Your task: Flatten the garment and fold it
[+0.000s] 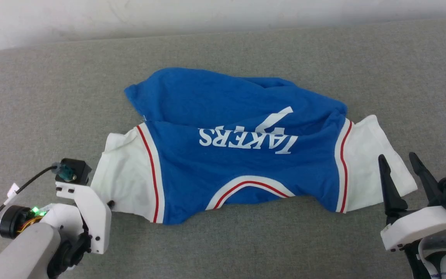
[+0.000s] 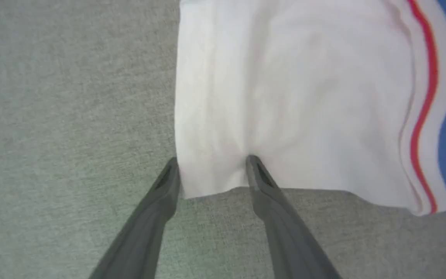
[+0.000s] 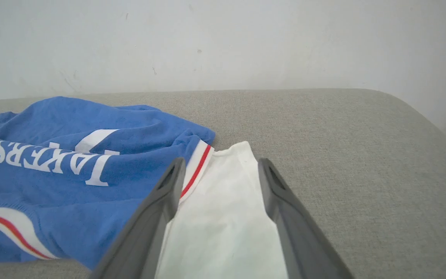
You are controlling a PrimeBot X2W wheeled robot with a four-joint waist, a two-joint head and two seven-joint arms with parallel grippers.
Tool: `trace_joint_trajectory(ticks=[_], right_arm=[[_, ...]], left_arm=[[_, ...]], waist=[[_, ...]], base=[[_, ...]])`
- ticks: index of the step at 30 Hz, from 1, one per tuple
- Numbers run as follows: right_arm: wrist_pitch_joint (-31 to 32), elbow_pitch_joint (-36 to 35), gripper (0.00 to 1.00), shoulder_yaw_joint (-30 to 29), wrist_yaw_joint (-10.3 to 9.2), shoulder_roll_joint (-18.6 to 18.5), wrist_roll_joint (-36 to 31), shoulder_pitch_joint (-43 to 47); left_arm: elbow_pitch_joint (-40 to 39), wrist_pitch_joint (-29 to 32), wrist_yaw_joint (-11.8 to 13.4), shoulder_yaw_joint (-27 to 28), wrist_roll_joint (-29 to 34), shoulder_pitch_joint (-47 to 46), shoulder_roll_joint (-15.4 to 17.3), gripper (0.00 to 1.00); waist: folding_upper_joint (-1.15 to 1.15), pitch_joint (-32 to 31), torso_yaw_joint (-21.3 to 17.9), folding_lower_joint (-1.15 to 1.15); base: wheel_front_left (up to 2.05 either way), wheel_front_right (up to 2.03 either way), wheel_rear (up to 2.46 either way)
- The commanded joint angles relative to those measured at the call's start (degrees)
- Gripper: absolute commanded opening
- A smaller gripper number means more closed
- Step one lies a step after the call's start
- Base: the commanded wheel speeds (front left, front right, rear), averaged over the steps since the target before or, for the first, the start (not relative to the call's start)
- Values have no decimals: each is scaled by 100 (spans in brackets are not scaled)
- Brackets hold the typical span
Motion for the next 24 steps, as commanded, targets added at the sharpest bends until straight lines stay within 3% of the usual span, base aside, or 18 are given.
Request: trace_joint_trajectory(ticks=[1, 8, 10, 11, 12, 13, 17, 24], right_arm=[[19, 20, 100, -24, -5, -49, 11, -101], [656, 144, 100, -46, -5, -370, -41, 59], [1151, 140, 100, -86, -5, -495, -22, 179], [1719, 116, 100, -142, -5, -682, -35, 296], [1719, 116, 100, -142, -5, -682, -35, 296], [2257, 81, 100, -268, -5, -801, 24, 357], [3095, 75, 100, -490, -5, -957, 80, 289], [3736, 469, 100, -487, -5, -1133, 202, -80]], left_arm=[[133, 233, -108, -155, -143, 252, -63, 0], [-89, -202, -20, 37, -233, 364, -164, 0], [-278, -380, 57, 150, -280, 442, -183, 0], [-556, -525, 158, 295, -372, 557, -191, 0], [-556, -525, 158, 295, -372, 557, -191, 0], [-911, -646, 270, 462, -505, 712, -200, 0], [-1724, -751, 489, 694, -690, 1081, -137, 0], [-2709, -762, 769, 829, -770, 1440, -70, 0]], waist=[[-1, 8, -13, 1], [-1, -261, 116, 1], [-1, -377, 193, 1], [-1, -465, 268, 1], [-1, -465, 268, 1], [-1, -524, 332, 1], [-1, -576, 431, 1], [-1, -529, 526, 1]], base=[[0, 0, 0], [0, 0, 0], [0, 0, 0], [0, 0, 0], [0, 0, 0], [0, 0, 0], [0, 0, 0], [0, 0, 0]])
